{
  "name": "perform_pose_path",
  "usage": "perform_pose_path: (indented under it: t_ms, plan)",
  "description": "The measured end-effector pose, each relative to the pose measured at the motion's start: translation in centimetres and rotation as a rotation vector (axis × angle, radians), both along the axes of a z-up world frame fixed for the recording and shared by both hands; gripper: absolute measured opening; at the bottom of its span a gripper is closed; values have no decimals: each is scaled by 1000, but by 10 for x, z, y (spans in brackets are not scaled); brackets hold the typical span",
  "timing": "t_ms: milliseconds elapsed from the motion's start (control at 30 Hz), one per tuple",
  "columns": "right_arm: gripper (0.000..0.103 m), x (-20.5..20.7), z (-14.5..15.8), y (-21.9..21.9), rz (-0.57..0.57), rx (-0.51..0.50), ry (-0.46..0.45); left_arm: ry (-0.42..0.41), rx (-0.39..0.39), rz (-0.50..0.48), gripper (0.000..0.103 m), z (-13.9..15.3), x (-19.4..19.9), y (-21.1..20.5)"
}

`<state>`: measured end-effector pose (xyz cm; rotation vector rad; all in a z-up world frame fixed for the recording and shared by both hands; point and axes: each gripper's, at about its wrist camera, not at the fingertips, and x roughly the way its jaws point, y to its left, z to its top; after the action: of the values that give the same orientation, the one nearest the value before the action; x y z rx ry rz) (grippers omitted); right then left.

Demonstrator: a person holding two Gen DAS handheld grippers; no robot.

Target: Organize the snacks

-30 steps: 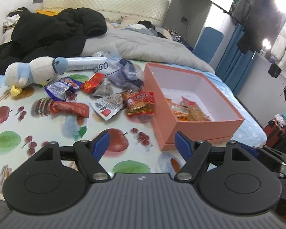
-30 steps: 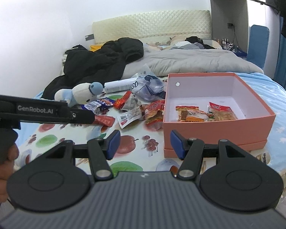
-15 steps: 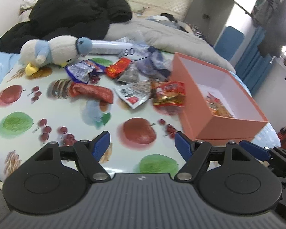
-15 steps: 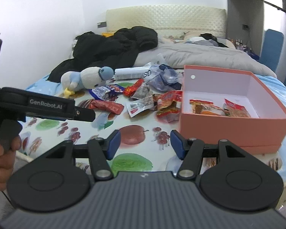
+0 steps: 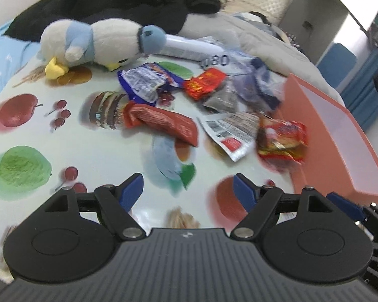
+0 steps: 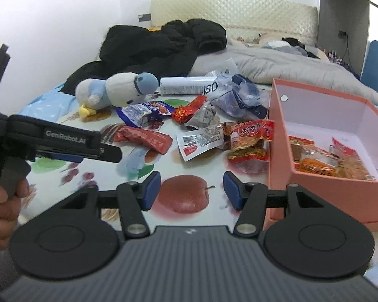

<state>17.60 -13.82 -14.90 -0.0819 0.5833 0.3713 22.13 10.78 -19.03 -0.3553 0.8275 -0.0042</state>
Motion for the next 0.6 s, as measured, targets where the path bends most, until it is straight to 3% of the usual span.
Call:
perform_pose_path:
  t_ms: [267, 600]
  plan:
    - [56, 65, -32, 20, -11, 34, 80, 24, -156, 77, 82, -40, 60, 31]
    - [48, 133, -62, 36, -43, 118, 164, 0, -326, 153, 80, -74, 116, 36]
